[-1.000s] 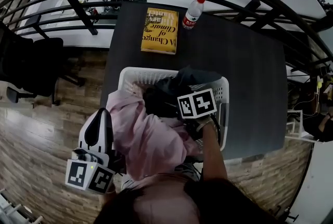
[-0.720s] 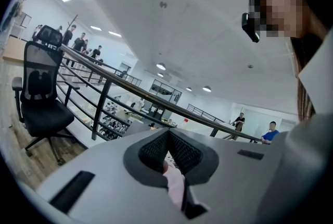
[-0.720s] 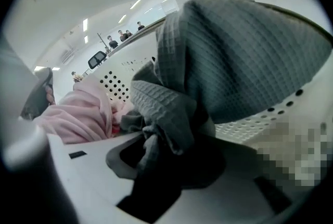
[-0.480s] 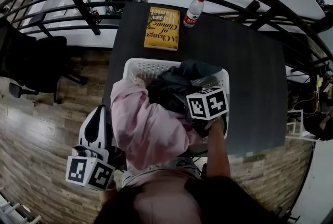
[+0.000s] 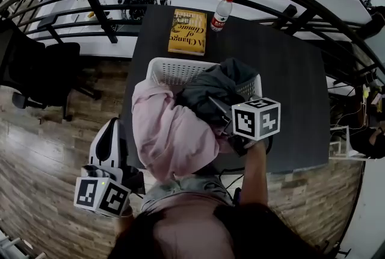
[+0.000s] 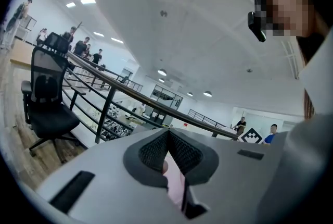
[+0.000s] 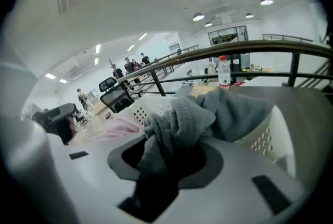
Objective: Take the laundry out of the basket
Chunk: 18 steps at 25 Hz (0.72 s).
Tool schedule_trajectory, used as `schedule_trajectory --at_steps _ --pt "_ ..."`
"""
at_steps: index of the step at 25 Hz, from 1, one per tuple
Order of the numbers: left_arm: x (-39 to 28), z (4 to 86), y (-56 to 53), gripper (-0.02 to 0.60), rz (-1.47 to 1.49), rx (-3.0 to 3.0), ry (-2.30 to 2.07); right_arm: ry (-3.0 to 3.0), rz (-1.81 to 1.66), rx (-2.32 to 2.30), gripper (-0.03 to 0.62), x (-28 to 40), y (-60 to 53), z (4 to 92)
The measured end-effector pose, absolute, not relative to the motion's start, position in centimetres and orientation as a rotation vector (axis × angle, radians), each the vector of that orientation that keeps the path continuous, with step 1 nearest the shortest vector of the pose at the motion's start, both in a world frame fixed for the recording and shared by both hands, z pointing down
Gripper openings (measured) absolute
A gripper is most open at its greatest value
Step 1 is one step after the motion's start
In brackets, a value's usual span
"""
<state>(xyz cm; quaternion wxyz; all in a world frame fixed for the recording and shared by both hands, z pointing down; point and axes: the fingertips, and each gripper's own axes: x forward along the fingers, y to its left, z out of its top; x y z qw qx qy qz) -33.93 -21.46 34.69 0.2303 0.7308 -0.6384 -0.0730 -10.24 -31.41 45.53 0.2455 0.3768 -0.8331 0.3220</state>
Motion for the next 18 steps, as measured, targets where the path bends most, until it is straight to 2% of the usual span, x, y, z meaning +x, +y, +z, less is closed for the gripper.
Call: schedule_trajectory --at_steps 18 --pt "-33.6 32.4 -11.7 0.000 -0.272 2.137 -1.715 -2.601 0.678 1.397 0.149 -6.4 -25.8 33.8"
